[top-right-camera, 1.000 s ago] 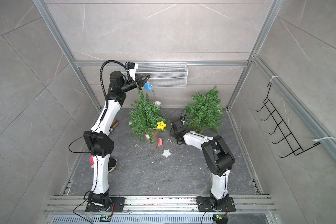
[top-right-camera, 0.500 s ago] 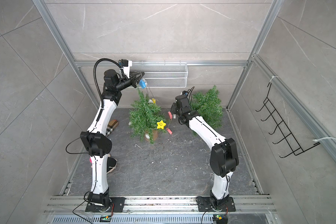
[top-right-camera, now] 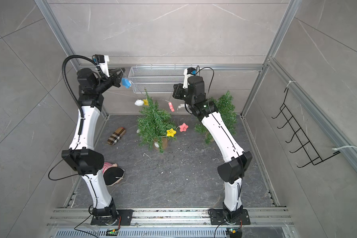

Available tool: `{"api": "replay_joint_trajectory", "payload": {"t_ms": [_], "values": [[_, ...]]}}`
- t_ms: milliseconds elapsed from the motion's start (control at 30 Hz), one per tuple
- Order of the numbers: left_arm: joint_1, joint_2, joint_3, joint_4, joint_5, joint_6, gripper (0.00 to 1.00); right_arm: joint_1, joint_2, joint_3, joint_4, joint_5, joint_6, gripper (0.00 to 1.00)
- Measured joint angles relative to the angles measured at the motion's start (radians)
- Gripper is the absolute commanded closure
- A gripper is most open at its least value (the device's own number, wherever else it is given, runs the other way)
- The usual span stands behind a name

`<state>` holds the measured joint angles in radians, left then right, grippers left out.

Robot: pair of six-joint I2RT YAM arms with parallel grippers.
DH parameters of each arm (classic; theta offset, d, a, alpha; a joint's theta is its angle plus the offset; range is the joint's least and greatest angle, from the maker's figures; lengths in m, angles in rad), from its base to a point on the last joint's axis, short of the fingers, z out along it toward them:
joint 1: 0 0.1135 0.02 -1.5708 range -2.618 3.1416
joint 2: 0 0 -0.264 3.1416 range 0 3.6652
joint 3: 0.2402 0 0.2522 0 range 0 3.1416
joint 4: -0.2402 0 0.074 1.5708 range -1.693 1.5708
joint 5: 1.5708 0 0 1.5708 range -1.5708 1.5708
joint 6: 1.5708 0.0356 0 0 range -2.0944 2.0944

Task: Wrap string light around the christmas tree
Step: Wrap the light string around the Christmas tree.

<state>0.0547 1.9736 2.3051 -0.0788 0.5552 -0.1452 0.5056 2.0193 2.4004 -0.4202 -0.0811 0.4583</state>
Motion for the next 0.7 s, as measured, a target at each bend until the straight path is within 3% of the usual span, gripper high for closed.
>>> {"api": "replay_joint_trajectory", "payload": {"t_ms": [167,267,567,700], "values": [[0.072,-0.141,-0.183,-0.012,-0.129,0.017,1.0,0.05,0.24,0.381,-0.136,-0.085,-0.008,1.0],[0.087,-0.23,-0.317,-0.039,-0.212,0.027,1.0,0.071,0.338,0.509,-0.204,-0.127,-0.007,0.97],[0.098,-0.389,-0.489,-0.172,-0.351,0.056,1.0,0.076,0.377,0.483,-0.278,-0.203,-0.005,0.6],[0.095,-0.412,-0.493,-0.269,-0.427,0.084,1.0,0.067,0.374,0.469,-0.286,-0.234,-0.009,0.51]]}}
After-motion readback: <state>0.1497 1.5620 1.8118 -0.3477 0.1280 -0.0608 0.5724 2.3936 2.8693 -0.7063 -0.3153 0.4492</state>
